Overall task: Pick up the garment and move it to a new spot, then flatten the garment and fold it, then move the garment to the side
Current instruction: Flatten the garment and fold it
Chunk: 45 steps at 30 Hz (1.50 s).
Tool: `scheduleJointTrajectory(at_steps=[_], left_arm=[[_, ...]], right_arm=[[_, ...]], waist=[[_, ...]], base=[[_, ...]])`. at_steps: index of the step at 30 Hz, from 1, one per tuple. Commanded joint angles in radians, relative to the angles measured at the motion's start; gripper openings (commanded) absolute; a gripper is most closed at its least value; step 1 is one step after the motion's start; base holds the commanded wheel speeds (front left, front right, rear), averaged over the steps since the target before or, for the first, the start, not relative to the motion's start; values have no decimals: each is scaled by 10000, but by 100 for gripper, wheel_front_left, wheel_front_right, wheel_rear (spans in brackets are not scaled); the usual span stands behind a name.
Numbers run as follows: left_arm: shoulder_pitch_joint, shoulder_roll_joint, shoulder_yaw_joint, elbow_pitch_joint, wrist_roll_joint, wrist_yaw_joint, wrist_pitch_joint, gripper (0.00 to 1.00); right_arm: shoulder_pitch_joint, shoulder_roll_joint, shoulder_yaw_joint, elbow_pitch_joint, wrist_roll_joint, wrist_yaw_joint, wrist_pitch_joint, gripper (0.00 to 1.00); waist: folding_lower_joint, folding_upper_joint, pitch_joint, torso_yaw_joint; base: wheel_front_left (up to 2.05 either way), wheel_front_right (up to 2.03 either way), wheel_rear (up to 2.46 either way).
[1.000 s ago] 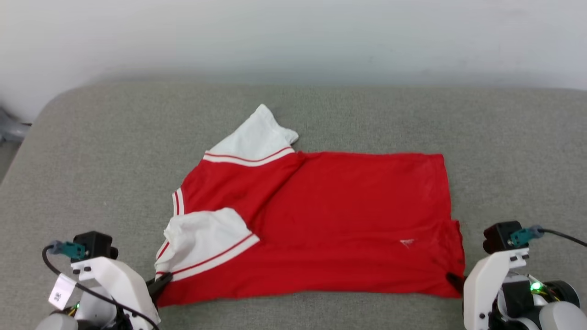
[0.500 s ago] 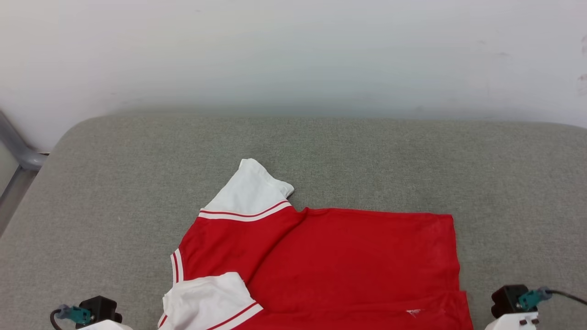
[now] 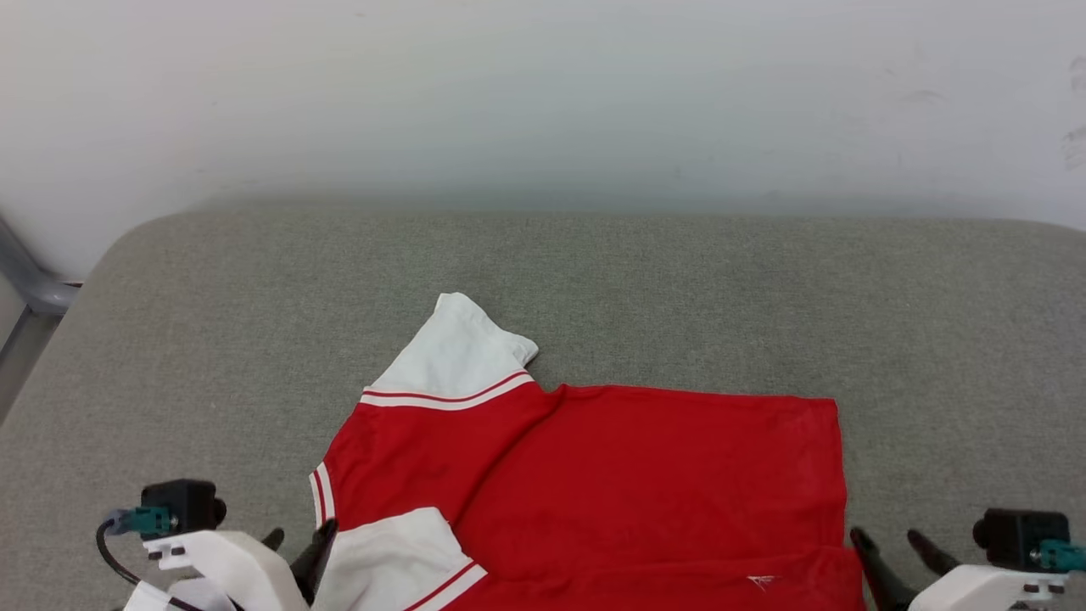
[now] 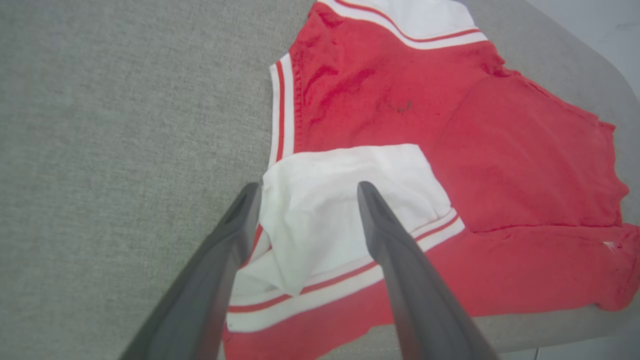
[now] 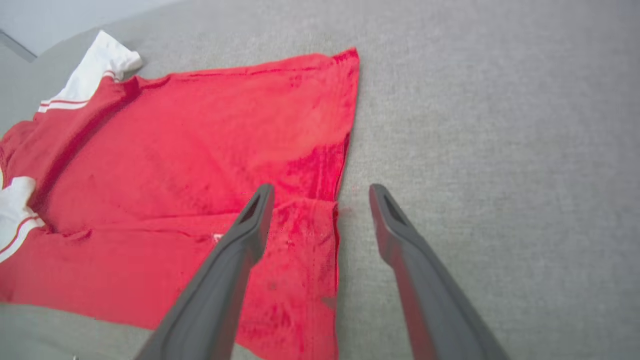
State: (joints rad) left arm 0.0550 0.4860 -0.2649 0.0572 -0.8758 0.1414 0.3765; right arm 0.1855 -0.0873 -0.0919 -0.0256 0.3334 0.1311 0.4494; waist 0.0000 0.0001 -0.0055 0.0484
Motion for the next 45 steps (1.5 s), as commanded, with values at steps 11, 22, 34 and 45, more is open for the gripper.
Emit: scheduleJointTrajectory(at_steps=[11, 22, 34, 45], left_arm=[[-2458, -651, 261, 110, 1821, -684, -3923, 100], [-5664, -260, 490, 2089, 1806, -1758, -4264, 100], [-8535, 1307, -946, 4219, 105, -2669, 2119, 100], [-8903, 1146, -1837, 5801, -785, -2710, 4702, 12]], right_arm=[[-1735, 357, -308, -900, -1267, -8, -2912, 100], [-3102, 379, 8, -1055, -1190, -8, -3420, 100], [-3597, 380, 346, -274, -660, -8, -4050, 100], [-3804, 377, 736, 369, -179, -8, -4318, 100]], waist=[[0, -1, 1229, -438], [0, -1, 3425, -1383], [0, -1, 4331, -2252], [0, -1, 4683, -2762]], base=[[0, 0, 0], [0, 0, 0], [0, 0, 0], [0, 0, 0]])
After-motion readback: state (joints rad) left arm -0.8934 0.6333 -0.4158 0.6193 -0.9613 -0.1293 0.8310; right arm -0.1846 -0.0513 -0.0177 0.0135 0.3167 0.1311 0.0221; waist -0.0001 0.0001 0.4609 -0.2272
